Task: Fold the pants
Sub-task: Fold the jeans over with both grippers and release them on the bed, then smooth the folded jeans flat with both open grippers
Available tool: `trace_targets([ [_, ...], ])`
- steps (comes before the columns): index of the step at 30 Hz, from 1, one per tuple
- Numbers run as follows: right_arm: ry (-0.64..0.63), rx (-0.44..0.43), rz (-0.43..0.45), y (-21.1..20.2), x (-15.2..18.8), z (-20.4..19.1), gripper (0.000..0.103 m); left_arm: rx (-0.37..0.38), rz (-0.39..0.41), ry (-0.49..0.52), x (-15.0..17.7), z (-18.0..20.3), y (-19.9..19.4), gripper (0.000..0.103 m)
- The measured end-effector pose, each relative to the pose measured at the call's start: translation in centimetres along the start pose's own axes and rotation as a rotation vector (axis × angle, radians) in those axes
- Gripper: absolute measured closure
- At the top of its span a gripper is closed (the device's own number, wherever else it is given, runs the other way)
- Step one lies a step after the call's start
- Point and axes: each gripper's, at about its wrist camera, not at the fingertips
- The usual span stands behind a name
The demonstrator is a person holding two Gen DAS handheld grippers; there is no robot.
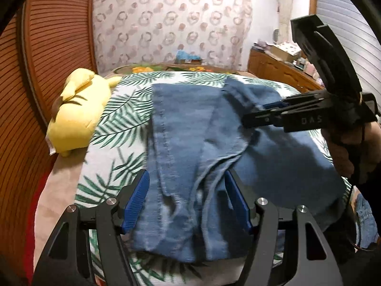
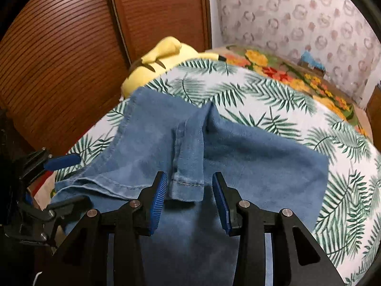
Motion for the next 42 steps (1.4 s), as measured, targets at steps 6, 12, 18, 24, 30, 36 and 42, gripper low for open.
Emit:
trace_targets([
  [6,-0.054,-0.089,0.033,0.2,-3.3,-1.4,0.093,-0.025,-0.006,-0.037,0.7,-1.7,-0.1,0.036],
  [12,-0.113,-0.118,0.053,0.7,-7.5,-4.2,0.093,-0.013,0.026,-0.053,0.8,-2.0,-1.1,0.036],
  [18,-0.042,-0.082,0.0,3.5,-9.0,-4.9,0.081,-0.013,0.022,-0.053,0.5,-2.3,-0.5,0.036],
  [24,-0.038,-0.09,0.027,2.3,-8.7,-5.0,0.065,-0.044,0.005,-0.047,0.2,-2.5,0.4,0.036],
  [30,-0.053,-0.041,0.147,-2.6,-5.5,-3.7,0.064,-0.062,-0.003,-0.074,0.5,-3.3,0.6,0.036],
  [36,-0.003,0.039,0.174,-4.9,0.6,-0.5,0.063,-0.039,0.015,-0.073,0.0,-2.7,-0.1,0.036],
  [42,0.042,0.116,0.153,-5.6,6.7,2.2,0.063,-0.013,0.037,-0.042,-1.7,-1.2,0.2,0.033],
])
Point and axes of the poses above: each gripper's, at about its wrist camera, not at the fingertips, and y roughly the way its jaws point, z to its right, x to its underside, and after that the axes turned 5 degrees about -z, right-handed
